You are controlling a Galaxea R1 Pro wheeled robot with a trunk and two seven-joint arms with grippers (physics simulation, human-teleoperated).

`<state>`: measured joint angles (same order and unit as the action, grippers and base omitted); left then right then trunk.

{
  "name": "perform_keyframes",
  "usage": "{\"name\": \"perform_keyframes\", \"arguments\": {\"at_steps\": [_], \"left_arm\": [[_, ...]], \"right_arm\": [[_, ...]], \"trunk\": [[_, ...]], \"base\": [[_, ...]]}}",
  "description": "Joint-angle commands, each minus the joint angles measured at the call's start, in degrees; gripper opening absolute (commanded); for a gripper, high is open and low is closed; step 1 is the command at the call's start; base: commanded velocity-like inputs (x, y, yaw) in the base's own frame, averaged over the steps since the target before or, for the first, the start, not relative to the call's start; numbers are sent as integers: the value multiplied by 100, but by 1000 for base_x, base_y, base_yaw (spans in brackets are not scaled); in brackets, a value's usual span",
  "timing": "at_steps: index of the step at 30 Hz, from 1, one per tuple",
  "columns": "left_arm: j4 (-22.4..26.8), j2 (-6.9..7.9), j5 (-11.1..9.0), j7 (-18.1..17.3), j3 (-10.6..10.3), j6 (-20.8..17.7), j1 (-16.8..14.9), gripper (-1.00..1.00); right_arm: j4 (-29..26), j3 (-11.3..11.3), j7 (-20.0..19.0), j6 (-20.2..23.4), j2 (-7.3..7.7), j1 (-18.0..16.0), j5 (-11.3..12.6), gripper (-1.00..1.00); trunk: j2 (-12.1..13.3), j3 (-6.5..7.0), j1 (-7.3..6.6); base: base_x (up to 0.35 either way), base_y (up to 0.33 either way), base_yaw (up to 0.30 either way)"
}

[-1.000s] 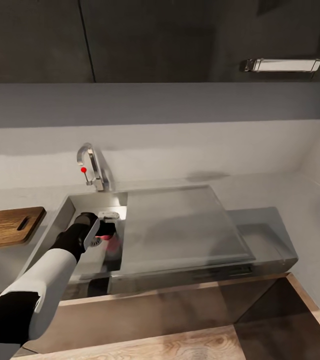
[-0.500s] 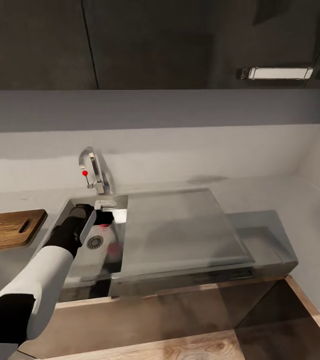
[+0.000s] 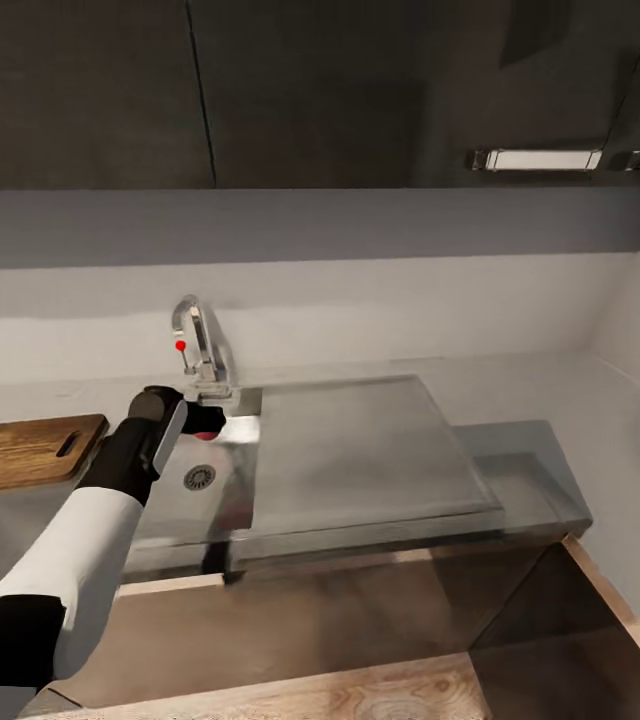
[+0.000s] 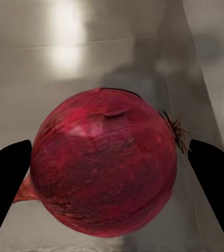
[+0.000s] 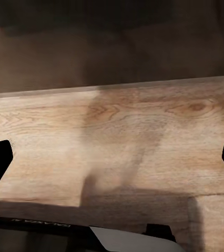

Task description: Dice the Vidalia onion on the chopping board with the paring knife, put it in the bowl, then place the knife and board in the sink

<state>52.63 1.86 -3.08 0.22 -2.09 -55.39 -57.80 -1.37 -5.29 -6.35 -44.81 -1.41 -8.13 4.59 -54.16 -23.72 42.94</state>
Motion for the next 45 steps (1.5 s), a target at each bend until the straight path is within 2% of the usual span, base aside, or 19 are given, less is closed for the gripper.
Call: {"name": "perform_keyframes", "arguments": {"at_steps": [1,8,18,27,37,45], "left_arm": [[49,10,-26,13,-15,-55,-3,-100],[302,73,-24,13,-14,-122,-3,-100],[793,86,-26,16,-11,-199,-3,-100],[852,128,-26,20,5,-208,-3,-100],[863,179,-26,22,24,-209,-3,-100],[945,208,-26,22,24,-217,-3,-100]], "right_arm": [[6,-42,-16,-19,0,-4,51,100],[6,-42,-16,-19,0,-4,51,100],[6,-42,-16,-19,0,-4,51,100],[6,-42,-16,-19,0,-4,51,100],[6,-42,-11,-12,-10,-4,51,100],[6,-42,-7,-13,-17,-4,51,100]], "trunk": [[-4,3,-2],[-4,65,-2],[-4,155,-2],[-4,236,-2],[-4,326,-2],[-4,391,-2]], "base": [[-272,117,0],[-236,185,0],[-24,297,0],[-10,306,0],[-143,269,2],[-86,259,145]]}}
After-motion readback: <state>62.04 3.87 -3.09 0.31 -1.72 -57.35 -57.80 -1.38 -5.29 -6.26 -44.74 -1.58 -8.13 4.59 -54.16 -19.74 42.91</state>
